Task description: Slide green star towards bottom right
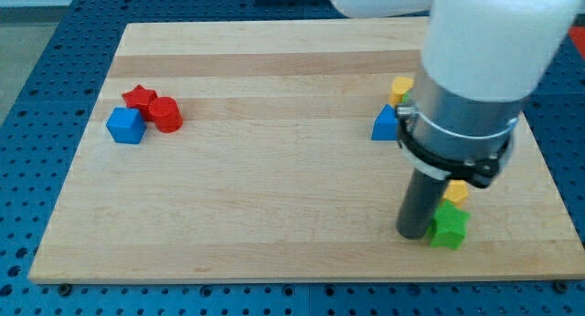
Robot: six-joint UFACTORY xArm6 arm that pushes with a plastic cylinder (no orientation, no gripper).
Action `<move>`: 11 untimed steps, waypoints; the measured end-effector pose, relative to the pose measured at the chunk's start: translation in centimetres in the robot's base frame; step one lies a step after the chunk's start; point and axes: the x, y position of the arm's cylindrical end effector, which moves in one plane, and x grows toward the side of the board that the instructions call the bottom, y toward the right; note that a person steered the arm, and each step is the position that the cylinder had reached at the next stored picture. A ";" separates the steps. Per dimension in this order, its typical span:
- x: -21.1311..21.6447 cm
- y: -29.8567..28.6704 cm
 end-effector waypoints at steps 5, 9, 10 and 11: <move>0.5 3.0; 2.6 6.7; 2.4 7.8; 2.4 8.3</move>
